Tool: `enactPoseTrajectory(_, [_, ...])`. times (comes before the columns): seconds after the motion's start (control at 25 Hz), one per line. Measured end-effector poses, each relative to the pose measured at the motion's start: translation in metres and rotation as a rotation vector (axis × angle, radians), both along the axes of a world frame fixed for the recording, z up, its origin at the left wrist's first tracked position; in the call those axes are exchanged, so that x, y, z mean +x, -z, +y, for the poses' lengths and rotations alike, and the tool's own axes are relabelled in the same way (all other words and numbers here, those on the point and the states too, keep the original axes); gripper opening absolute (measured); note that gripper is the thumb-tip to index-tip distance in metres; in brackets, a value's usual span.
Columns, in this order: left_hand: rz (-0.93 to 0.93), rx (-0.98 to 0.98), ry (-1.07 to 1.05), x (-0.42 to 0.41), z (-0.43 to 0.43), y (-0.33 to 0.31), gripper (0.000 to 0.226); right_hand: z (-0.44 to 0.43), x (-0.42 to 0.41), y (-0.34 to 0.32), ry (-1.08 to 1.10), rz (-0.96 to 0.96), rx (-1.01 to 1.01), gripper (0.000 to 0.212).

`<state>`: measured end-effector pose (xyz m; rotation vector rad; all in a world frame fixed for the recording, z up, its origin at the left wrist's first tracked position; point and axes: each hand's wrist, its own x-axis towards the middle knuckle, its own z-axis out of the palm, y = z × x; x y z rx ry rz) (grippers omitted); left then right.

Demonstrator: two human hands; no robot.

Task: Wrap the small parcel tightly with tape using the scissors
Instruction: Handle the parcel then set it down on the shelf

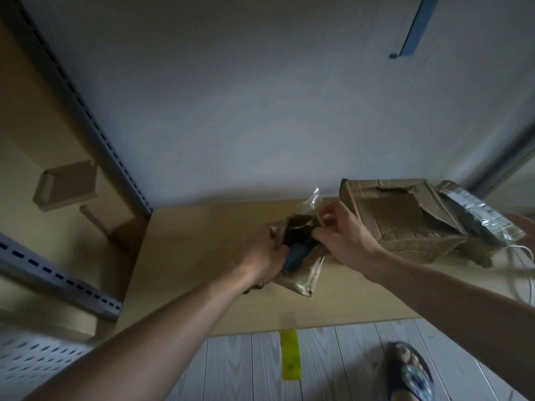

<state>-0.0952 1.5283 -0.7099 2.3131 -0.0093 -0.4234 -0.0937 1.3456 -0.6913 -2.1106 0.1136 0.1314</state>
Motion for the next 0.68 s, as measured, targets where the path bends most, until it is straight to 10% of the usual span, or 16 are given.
enactPoseTrajectory(0.16, [-0.004, -0.017, 0.040, -0.009, -0.005, 0.001, 0.066, -0.002, 0.003, -0.009, 0.000, -0.054, -0.080, 0.020])
enactPoseTrajectory(0.68, [0.029, -0.100, 0.058, -0.001, -0.003, -0.007, 0.045, -0.007, 0.016, -0.008, -0.170, -0.139, -0.140, 0.020])
